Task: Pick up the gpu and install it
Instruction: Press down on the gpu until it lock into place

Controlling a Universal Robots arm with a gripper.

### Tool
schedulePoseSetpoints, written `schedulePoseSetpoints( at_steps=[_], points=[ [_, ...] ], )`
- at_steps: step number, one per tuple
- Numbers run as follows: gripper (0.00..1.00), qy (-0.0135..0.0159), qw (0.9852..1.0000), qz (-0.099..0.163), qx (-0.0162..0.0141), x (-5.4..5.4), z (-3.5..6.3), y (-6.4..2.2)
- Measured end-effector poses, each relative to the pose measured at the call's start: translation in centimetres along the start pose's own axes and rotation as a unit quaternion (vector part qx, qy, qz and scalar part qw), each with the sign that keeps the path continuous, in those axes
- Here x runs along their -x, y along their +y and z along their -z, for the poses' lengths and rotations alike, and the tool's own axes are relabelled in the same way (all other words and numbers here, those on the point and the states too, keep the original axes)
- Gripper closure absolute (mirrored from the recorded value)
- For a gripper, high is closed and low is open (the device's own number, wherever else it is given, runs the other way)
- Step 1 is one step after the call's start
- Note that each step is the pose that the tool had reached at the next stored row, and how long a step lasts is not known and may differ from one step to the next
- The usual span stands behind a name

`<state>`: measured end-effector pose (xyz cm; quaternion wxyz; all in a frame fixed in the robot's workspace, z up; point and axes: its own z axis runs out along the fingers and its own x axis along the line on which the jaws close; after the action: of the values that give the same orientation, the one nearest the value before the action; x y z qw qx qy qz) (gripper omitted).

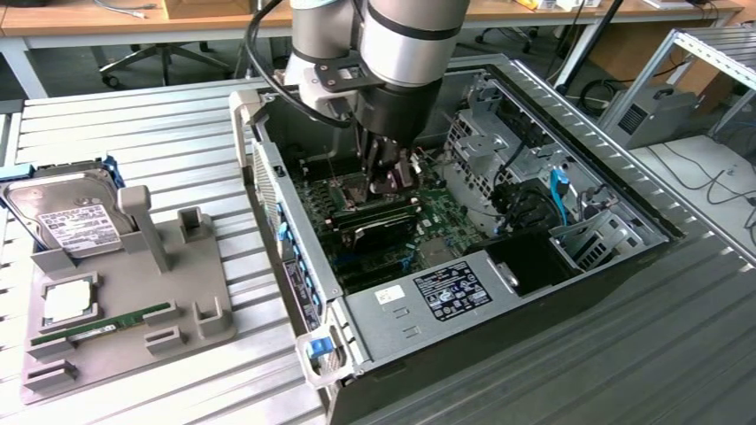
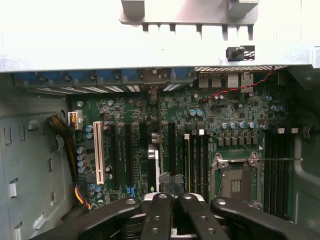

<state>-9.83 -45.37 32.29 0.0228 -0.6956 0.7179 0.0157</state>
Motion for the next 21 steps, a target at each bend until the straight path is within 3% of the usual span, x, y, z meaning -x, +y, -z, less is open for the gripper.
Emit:
schedulePoseSetpoints(
  at_steps=[14,21],
  points=[
    [0.89,0.0059,1.0,-0.001,-0.0003,0.7,-3.05,0.2],
    [0.89,0.0058,1.0,-0.001,-0.0004,0.5,-3.25,0.2]
  ],
)
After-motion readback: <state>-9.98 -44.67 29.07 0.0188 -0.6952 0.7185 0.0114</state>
